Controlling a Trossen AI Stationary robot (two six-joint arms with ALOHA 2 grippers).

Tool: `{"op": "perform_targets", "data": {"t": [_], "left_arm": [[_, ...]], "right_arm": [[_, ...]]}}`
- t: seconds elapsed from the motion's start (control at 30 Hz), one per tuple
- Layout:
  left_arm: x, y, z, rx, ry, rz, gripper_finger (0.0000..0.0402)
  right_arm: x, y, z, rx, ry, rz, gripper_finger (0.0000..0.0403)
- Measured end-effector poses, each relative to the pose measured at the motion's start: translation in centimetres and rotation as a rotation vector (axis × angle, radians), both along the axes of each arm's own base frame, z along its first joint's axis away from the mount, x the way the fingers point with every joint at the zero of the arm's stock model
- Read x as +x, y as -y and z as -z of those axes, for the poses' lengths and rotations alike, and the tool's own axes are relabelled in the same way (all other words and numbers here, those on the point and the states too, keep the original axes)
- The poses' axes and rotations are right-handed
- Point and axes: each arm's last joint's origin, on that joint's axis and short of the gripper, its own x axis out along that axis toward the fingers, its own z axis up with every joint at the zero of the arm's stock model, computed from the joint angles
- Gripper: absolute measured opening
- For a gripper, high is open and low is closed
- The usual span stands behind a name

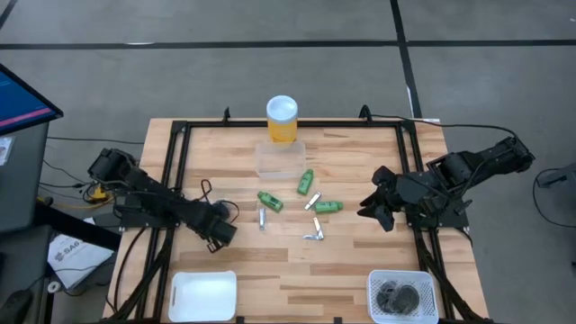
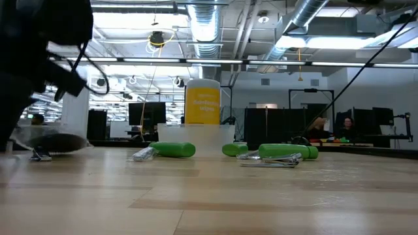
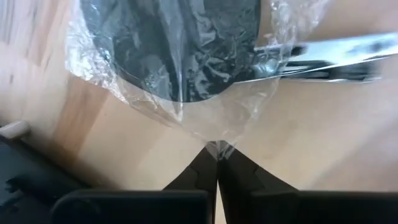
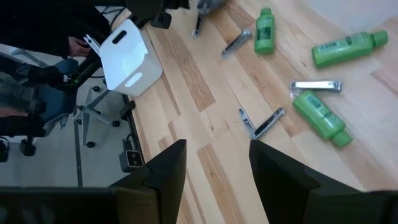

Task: Pick & Place Travel size toiletries
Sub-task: Put the black hairbrush into the right white bin

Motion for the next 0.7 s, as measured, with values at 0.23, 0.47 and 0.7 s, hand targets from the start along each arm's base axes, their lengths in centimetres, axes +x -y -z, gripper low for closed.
{"op": "perform_targets", "data": {"t": [0.23,0.47,0.7], "left_arm": [[-0.3,-0.1,-3.5,-0.076,0.165,-0.046,0.0],[-0.7,-0.3,-6.2,-0.133,0.294,-0.075,0.0],[0.2,-0.4,-8.2,-0.17,0.376,-0.097,0.0]], "right_arm": [[0.9,0.9,-0.7,-0.081,0.099,-0.027,0.017],[2.3,2.1,-0.8,-0.17,0.138,-0.017,0.017],[5.6,2.5,0.6,-0.284,0.119,-0.099,0.0188]]}}
